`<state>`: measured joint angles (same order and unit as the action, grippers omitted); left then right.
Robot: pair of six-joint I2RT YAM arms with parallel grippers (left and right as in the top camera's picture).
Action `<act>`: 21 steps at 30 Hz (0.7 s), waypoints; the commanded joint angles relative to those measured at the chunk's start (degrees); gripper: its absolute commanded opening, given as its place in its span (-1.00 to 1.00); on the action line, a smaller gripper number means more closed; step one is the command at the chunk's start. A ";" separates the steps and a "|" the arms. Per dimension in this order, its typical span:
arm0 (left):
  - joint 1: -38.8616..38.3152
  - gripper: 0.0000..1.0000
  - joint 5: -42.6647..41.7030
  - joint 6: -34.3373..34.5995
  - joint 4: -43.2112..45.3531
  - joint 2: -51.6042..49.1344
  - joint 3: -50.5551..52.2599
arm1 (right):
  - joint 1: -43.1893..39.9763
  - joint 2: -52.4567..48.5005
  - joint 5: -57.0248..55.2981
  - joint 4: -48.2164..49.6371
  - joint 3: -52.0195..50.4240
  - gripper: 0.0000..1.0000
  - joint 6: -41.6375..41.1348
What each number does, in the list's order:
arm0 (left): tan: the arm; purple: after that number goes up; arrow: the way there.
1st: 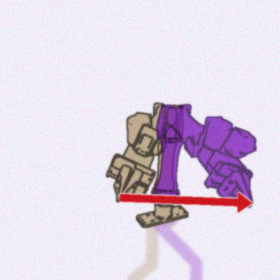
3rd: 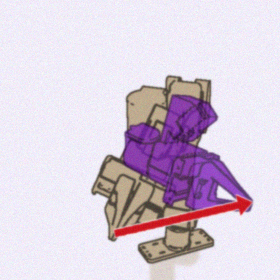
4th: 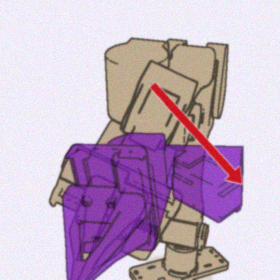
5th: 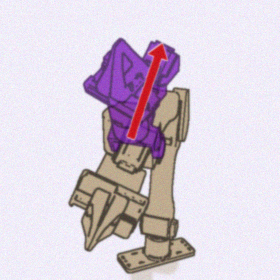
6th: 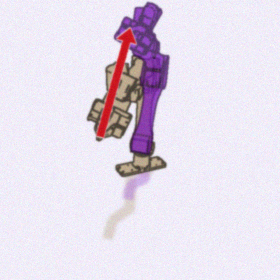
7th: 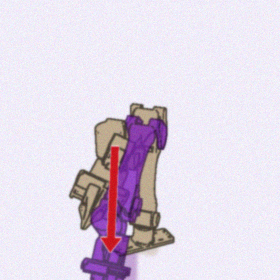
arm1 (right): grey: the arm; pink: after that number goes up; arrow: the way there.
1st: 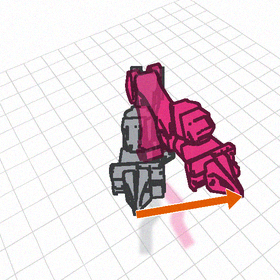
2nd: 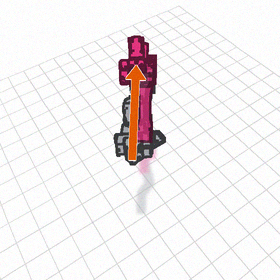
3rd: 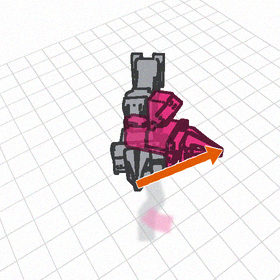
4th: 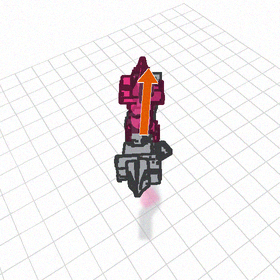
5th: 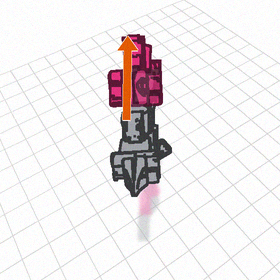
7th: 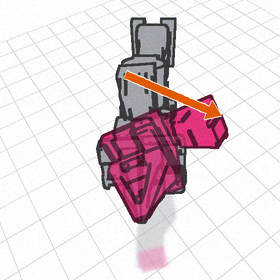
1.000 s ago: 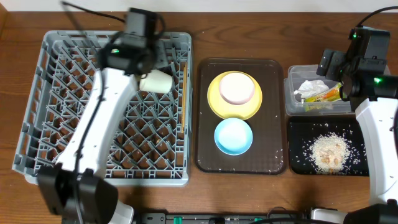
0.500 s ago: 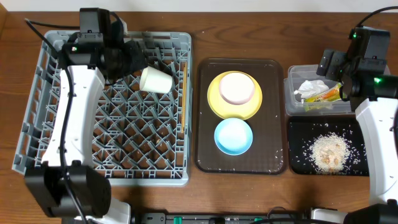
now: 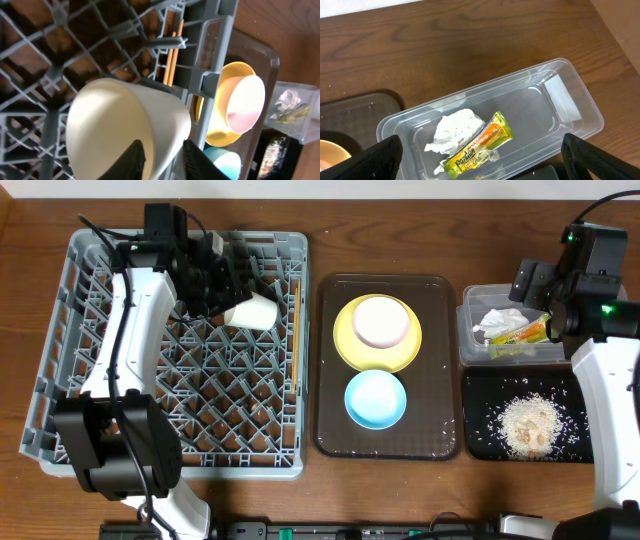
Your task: Sort waste into correct bins and load items into the dishwasher rack
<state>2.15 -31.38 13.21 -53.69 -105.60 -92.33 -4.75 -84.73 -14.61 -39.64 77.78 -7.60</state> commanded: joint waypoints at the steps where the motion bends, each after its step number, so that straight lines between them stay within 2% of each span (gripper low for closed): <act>1: 0.20 -0.55 -1.03 -0.96 -0.46 -0.15 -0.61 | -0.31 0.74 -0.13 -0.07 0.55 0.99 -0.52; 2: 0.20 -0.56 -1.01 -0.96 -0.50 -0.15 -0.63 | -0.31 0.74 -0.13 -0.07 0.55 0.99 -0.50; 6: 0.20 -0.87 -1.09 -0.85 -0.57 -0.15 -0.63 | -0.31 0.74 -0.13 -0.07 0.55 0.98 -0.50; 8: 0.33 -0.88 -2.78 -0.46 -0.15 -0.15 -0.63 | -0.31 0.74 -0.13 -0.07 0.55 0.99 -0.50; 11: 1.44 -0.88 -10.73 0.59 1.40 -0.04 -0.63 | -0.31 0.74 -0.13 -0.07 0.55 0.98 -0.50; 13: 3.06 -0.88 -19.91 2.43 3.80 0.04 -0.63 | -0.31 0.74 -0.13 -0.07 0.55 0.99 -0.50; 15: 4.94 -0.88 -30.49 6.73 8.52 -0.02 -0.63 | -0.31 0.74 -0.13 -0.07 0.55 0.98 -0.50; 18: 6.78 -0.88 -44.02 17.29 20.61 -0.59 -0.63 | -0.31 0.74 -0.13 -0.07 0.55 0.99 -0.50; 21: 6.36 -0.88 -47.06 27.08 30.99 -1.62 -0.63 | -0.31 0.74 -0.13 -0.04 0.55 0.99 -0.50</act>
<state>9.04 -65.91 27.59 -26.68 -105.78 -92.27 -4.75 -84.73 -14.61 -39.64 77.78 -7.60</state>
